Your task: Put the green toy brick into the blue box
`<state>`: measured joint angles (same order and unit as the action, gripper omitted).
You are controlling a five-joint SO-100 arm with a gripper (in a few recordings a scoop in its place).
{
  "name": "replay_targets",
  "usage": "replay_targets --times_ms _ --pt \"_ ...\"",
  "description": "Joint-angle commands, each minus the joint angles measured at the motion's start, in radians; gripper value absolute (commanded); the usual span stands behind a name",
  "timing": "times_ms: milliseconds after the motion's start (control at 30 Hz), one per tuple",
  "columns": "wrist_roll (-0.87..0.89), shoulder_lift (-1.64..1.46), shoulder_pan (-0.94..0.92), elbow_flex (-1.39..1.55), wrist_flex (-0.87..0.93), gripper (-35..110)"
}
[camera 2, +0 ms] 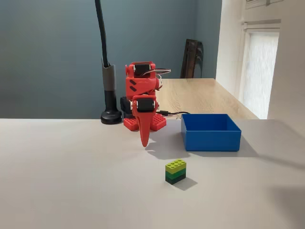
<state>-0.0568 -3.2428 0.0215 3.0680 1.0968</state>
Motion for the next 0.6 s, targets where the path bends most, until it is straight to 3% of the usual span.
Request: replay_targets --times_ms 0,567 --pt "-0.008 -0.011 0.009 -0.009 -0.005 0" --pt "-0.008 -0.011 0.015 -0.009 -0.005 0"
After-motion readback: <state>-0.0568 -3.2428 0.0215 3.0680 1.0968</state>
